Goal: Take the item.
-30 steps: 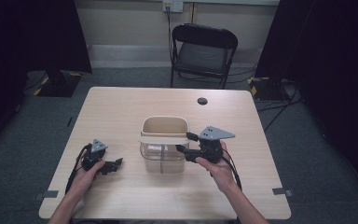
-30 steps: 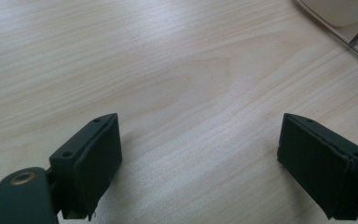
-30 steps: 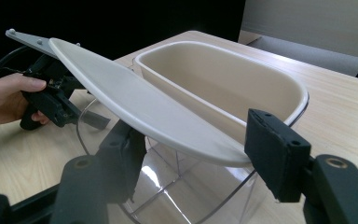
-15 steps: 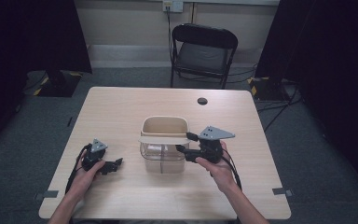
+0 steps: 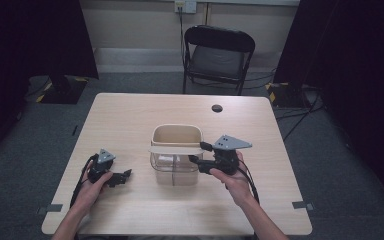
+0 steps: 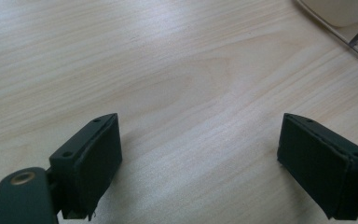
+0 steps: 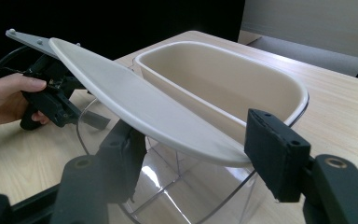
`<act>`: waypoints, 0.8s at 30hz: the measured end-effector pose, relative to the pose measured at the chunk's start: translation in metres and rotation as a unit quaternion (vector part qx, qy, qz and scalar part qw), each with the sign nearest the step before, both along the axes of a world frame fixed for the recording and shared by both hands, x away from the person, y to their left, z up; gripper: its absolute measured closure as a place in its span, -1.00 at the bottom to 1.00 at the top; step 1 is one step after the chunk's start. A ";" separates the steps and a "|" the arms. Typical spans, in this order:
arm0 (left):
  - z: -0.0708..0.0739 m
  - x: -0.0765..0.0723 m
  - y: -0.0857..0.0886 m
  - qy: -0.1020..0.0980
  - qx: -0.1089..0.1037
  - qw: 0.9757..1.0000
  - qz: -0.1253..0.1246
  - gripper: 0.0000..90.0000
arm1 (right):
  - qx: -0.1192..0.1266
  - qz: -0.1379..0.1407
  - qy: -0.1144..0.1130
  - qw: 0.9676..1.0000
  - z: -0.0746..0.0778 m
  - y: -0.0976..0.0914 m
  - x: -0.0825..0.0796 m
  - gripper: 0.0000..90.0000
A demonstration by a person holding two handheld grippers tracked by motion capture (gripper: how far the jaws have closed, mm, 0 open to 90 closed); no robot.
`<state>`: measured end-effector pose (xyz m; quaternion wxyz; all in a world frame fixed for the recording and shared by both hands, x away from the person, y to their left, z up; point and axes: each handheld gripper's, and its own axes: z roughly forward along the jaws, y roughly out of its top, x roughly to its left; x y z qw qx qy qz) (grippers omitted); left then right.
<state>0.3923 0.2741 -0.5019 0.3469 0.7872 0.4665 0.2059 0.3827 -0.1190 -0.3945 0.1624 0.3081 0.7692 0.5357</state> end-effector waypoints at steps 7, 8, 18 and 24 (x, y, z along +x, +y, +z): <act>0.000 0.000 0.000 0.000 0.000 1.000 0.000 -0.71 | 0.000 0.000 0.000 1.000 0.000 0.000 0.000 -0.14; 0.000 0.000 0.000 0.000 0.000 1.000 0.000 -0.71 | 0.000 0.000 0.000 1.000 0.000 0.000 0.000 -0.14; 0.000 0.000 0.000 0.000 0.000 1.000 0.000 -0.71 | 0.000 0.000 0.000 1.000 0.000 0.000 0.000 -0.14; 0.000 0.000 0.000 0.000 0.000 1.000 0.000 -0.71 | 0.000 0.000 0.000 1.000 0.000 0.000 0.000 -0.14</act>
